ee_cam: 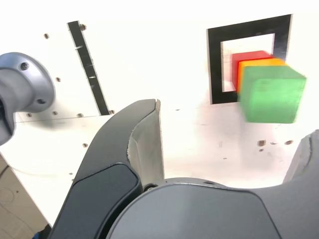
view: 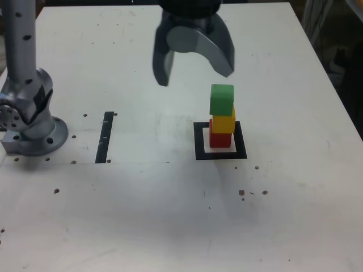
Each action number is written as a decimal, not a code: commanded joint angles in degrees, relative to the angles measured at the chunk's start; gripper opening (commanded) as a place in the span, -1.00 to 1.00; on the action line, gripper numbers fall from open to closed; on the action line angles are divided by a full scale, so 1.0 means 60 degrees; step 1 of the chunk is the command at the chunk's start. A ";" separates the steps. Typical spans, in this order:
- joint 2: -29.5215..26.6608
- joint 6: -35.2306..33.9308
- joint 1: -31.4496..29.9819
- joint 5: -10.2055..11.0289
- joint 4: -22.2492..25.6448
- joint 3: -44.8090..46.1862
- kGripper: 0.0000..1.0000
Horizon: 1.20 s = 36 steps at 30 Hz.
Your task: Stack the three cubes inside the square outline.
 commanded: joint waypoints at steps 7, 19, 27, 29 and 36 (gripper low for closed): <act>-0.1155 0.0007 0.0334 -0.0195 -0.0305 0.2267 0.99; -0.1235 0.0114 0.0837 -0.0506 -0.2581 0.5607 0.99; -0.1638 0.0595 0.1135 -0.0493 -0.3896 0.6779 0.99; -0.1793 0.0692 0.1212 -0.0499 -0.4091 0.6961 0.99; -0.1990 0.0727 0.1249 -0.0418 -0.3960 0.7279 0.99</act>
